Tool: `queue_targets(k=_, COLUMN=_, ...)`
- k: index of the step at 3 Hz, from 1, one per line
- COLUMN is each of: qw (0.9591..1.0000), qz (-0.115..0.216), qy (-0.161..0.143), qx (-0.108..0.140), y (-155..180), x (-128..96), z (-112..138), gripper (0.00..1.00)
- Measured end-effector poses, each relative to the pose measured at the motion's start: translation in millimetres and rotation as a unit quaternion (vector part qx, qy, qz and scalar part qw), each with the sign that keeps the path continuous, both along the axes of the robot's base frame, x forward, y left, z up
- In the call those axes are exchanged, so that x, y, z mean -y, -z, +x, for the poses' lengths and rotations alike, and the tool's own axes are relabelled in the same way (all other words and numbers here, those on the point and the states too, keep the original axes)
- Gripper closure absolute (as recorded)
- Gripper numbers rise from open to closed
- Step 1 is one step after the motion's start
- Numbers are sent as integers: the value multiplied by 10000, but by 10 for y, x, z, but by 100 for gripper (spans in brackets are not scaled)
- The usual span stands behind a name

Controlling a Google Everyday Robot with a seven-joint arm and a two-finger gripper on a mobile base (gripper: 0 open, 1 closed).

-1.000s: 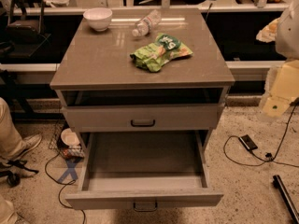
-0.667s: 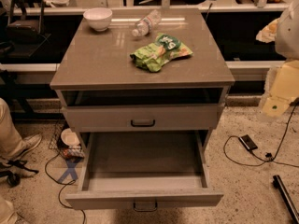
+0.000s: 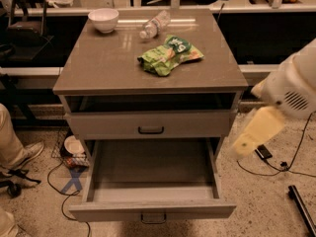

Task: Close middle drawer

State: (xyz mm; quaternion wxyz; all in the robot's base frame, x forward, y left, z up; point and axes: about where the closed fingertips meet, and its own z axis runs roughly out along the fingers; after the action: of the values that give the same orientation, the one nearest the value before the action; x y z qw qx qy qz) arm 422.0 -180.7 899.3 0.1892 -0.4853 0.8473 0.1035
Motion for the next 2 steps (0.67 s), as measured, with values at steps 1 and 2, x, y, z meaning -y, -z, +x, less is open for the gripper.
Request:
queue_targets(k=1, qw=9917, qz=946, qy=520, qx=-696, y=712, x=-539, z=-108, gripper=0)
queue_targets(k=2, qw=9890, qz=1088, qy=630, qx=-782, y=972, x=-701, z=-151, gripper=0)
